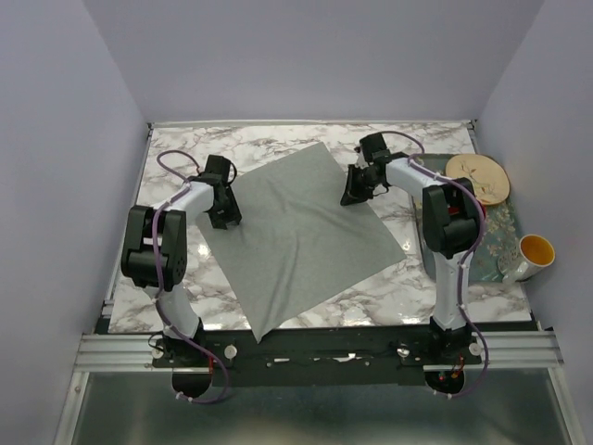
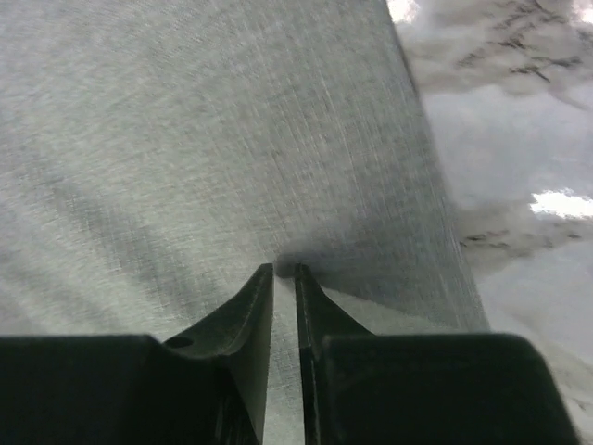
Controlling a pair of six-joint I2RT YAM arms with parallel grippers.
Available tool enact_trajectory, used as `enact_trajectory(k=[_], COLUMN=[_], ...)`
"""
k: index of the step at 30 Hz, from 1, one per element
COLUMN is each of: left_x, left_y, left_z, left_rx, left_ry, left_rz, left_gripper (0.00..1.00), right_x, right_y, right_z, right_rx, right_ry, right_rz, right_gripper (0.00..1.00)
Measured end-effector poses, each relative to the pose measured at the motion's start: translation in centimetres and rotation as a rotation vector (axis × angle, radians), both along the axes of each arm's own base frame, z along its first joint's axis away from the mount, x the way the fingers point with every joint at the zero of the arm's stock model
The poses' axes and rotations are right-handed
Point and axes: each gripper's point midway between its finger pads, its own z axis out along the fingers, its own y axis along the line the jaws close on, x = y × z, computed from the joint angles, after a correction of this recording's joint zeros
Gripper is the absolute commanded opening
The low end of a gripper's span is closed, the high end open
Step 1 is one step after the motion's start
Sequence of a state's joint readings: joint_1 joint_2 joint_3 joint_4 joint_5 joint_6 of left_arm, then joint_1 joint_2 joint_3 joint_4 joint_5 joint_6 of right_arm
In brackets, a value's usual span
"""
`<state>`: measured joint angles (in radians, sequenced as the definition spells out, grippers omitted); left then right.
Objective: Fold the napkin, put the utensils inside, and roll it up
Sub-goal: Flatten the napkin out
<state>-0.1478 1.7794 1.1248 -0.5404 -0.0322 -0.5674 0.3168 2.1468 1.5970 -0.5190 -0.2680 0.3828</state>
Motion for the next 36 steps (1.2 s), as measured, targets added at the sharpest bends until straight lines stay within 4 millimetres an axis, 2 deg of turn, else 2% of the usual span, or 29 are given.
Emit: enact_trajectory(k=[1,9,18,21,23,26,28,31,34,36], left_x=[0.7,4.0,5.0,5.1,5.3,6.2,6.9,7.7,8.0,8.7], left_y=[0.1,0.4,0.2,0.3,0.4,0.4,0.1,-0.6,-1.4,-1.8], left_z=[0.1,0.2,0.3,0.4,0.6,1.5,2.2,2.7,2.4,1.6], left_rx=[0.009,0.045,0.046,0.054,0.075,0.084,0.076,0.046,0.018,0.005], left_ry=[-0.005,-0.022,-0.033,-0.036,-0.044,-0.072,-0.097,-0.128,-0.124,-0.112], left_rz=[0.001,-0.003,-0.017,-0.028,-0.038,-0.041,-0.038,-0.036,-0.040,-0.033], left_gripper=[0.48,0.50,0.52,0.53,0.53,0.53,0.53,0.53,0.52,0.52], right_x=[-0.2,0.6,3.5,4.6,4.6,3.3,1.2,-1.3,-2.9,-4.4], right_y=[-0.2,-1.6,-3.5,-3.9,-4.1,-4.4,-4.8,-3.8,-3.2,-3.8], right_z=[-0.6,-0.7,-0.5,-0.4,-0.2,-0.2,0.0,1.3,2.2,1.7], right_rx=[0.002,-0.009,-0.010,-0.036,-0.050,-0.075,-0.103,-0.112,-0.118,-0.144], right_ry=[0.024,0.062,0.075,0.059,0.056,0.062,0.073,0.063,0.028,0.031], right_rz=[-0.003,-0.035,-0.079,-0.086,-0.081,-0.066,-0.048,-0.009,0.009,0.006], right_gripper=[0.24,0.23,0.24,0.27,0.34,0.45,0.45,0.43,0.41,0.39])
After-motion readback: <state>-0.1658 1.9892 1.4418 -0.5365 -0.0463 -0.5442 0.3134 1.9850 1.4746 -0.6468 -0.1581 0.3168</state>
